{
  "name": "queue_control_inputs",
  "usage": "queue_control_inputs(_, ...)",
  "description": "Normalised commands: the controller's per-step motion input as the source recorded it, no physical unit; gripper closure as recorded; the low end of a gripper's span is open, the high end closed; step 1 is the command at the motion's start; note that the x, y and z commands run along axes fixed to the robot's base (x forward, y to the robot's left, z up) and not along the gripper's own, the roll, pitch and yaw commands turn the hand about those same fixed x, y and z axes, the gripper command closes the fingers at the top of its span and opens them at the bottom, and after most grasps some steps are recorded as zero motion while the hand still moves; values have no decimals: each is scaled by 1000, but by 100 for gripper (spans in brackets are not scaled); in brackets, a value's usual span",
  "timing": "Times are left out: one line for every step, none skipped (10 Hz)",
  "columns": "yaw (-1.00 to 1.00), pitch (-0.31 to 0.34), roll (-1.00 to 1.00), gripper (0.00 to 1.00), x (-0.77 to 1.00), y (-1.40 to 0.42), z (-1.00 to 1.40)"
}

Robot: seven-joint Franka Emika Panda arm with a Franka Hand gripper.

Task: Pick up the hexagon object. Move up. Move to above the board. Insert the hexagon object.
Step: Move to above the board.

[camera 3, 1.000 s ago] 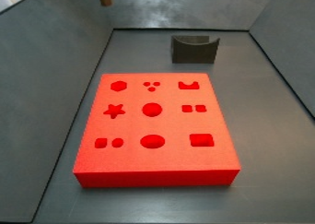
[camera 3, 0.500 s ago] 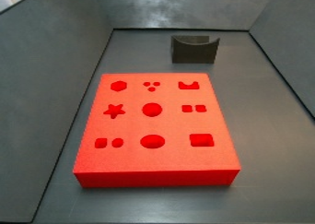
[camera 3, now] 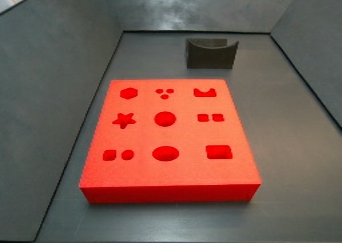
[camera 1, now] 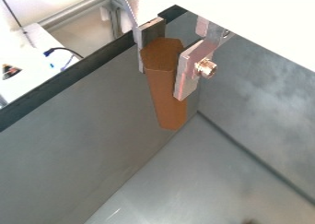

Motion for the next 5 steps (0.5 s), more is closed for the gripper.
queue_control_inputs(-53, 571, 247, 100, 559, -1000, 49)
queue_control_inputs(-39, 451, 104, 100, 573, -1000, 49)
queue_control_inputs(-15, 280, 33, 100, 570, -1000, 52)
queue_control_inputs(2, 215, 29, 100, 567, -1000, 54)
queue_control_inputs(6, 138, 4, 100, 573, -1000, 57)
